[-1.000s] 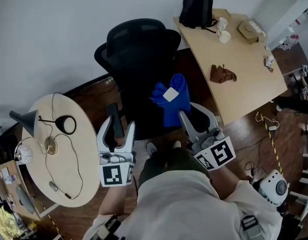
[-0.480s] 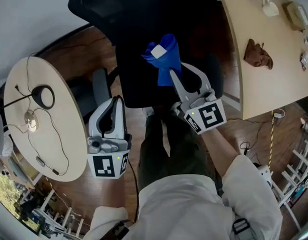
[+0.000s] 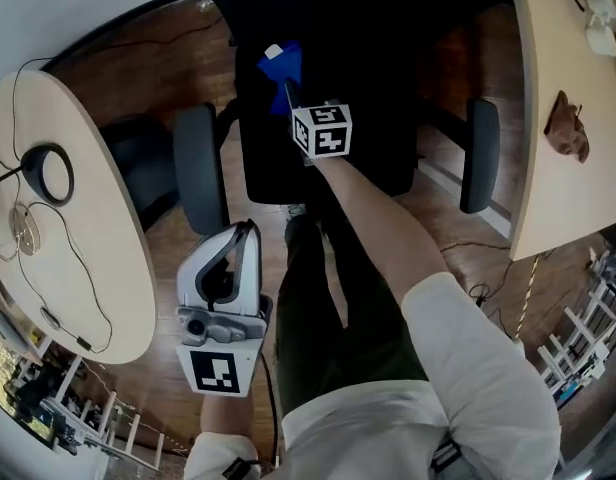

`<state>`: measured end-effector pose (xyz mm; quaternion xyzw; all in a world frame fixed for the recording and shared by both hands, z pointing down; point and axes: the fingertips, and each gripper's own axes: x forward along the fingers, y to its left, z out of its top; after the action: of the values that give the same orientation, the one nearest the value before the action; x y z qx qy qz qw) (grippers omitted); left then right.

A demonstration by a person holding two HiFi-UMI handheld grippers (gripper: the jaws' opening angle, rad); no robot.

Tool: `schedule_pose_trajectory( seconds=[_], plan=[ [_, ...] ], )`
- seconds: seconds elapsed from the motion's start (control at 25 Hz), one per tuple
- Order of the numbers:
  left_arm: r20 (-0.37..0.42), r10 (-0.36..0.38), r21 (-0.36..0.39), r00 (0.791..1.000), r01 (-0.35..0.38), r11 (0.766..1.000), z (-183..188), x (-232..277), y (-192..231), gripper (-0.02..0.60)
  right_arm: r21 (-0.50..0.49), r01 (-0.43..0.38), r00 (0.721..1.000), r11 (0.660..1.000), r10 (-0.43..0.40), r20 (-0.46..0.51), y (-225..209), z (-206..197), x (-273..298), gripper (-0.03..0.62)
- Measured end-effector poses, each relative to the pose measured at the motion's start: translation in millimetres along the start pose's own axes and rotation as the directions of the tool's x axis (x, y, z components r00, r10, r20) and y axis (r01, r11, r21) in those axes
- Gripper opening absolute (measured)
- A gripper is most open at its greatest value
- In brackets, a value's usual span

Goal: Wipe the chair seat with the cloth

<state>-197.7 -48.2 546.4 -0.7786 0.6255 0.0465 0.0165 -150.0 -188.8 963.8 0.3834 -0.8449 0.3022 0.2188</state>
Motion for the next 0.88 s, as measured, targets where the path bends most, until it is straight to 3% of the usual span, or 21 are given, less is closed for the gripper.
schedule_pose_trajectory(
  seconds=[0.16, 0.28, 0.4, 0.72, 0.88],
  plan=[
    [-0.026, -0.043, -0.029, 0.999, 0.043, 0.999, -23.4, -22.9, -4.4, 0.14, -0.13, -0.056, 0.974, 0.99, 0.025, -0.224, 28.8, -56.0, 83.6, 0.08],
    [-0.033, -0.043, -0.007, 0.999, 0.043, 0.999, -36.8, -36.9, -3.0, 0.14, -0.185, -0.061, 0.971, 0.981, 0.015, -0.238, 29.5, -61.7, 103.5, 0.078],
    [-0.041, -0.035, 0.001, 0.999, 0.035, 0.999, -41.2, -42.6, 0.1, 0.124, -0.154, -0.024, 0.973, 0.988, -0.012, -0.23, 7.0, -55.9, 104.5, 0.077],
    [-0.029, -0.134, -0.024, 0.991, 0.134, 0.991, -45.7, -15.2, -29.1, 0.14, -0.056, 0.241, 0.944, 0.969, -0.248, -0.218, -169.5, -37.7, 23.7, 0.077],
    [-0.024, -0.157, -0.051, 0.987, 0.155, 0.987, -44.7, -2.7, -45.8, 0.149, 0.014, 0.391, 0.887, 0.92, -0.372, -0.275, -260.6, -51.3, -43.3, 0.077]
  ],
)
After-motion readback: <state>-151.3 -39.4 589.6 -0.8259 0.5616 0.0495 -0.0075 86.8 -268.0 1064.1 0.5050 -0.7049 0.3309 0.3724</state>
